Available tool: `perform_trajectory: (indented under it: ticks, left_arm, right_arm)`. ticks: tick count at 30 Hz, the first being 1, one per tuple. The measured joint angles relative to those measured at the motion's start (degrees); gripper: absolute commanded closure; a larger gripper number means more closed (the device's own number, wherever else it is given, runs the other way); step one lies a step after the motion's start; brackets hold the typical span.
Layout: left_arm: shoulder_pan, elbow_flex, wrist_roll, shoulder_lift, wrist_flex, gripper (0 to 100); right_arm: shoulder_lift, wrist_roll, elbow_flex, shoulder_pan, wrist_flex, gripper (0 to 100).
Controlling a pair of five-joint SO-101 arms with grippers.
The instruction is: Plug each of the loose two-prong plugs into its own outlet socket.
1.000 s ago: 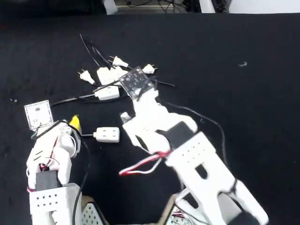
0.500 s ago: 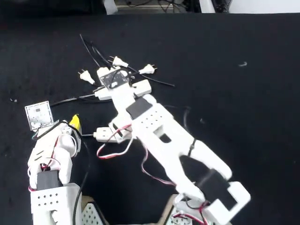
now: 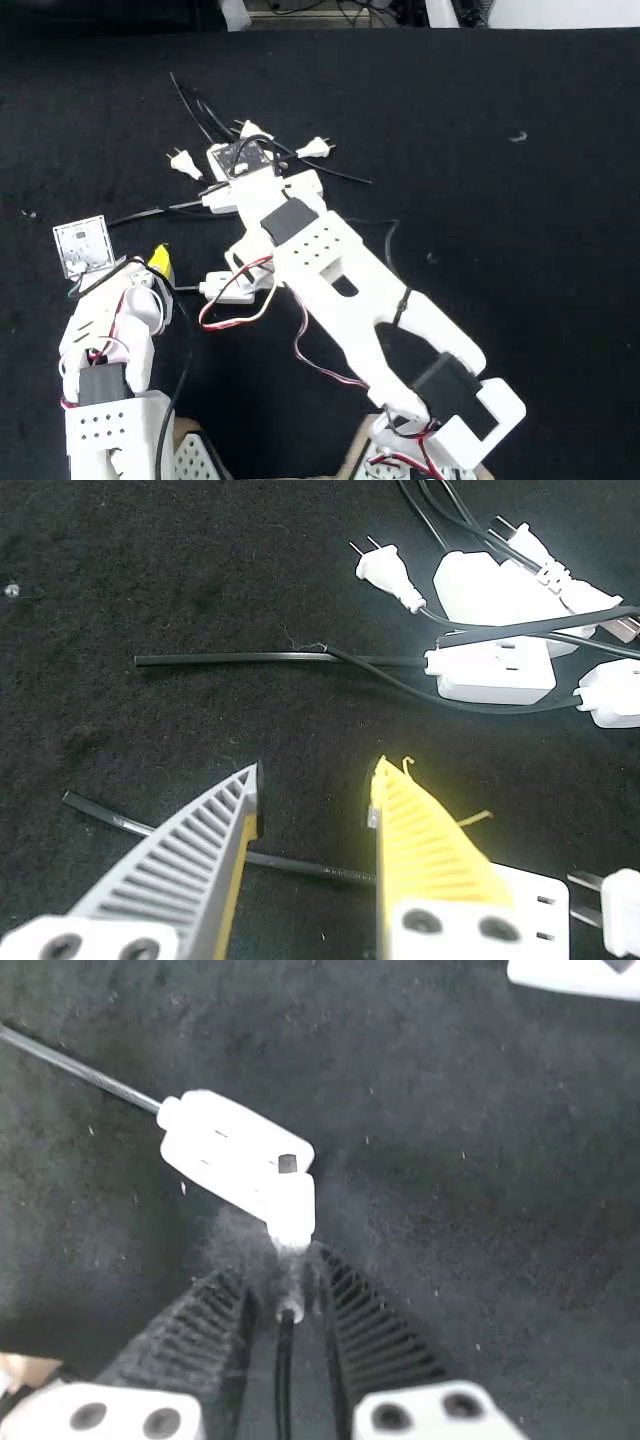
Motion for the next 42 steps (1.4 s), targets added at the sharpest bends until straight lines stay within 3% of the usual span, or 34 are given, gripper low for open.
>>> perform_trajectory:
  ticks: [12, 20, 29, 33, 42]
  left_arm:
    - [0.09, 0.00, 0.09, 0.00, 0.00, 81]
    - [3.78, 0.00, -2.64, 0.00, 2.29, 81]
    - [7.03, 0.00, -5.10, 0.53, 2.99, 81]
    - [7.12, -2.73, -6.33, 7.91, 2.99, 81]
    - [10.90, -19.16, -6.42, 38.59, 2.90, 81]
  right_arm:
    - [-10.20, 10.81, 4.57, -0.79, 8.62, 98.8]
    - [-10.73, 19.78, 1.23, 9.67, 22.07, 98.8]
    - [-9.76, 23.47, 0.35, 15.03, 25.58, 98.8]
    - [-12.75, 25.41, 0.35, 16.79, 25.67, 98.8]
    - [-19.78, 26.73, 8.18, 18.02, 25.67, 98.8]
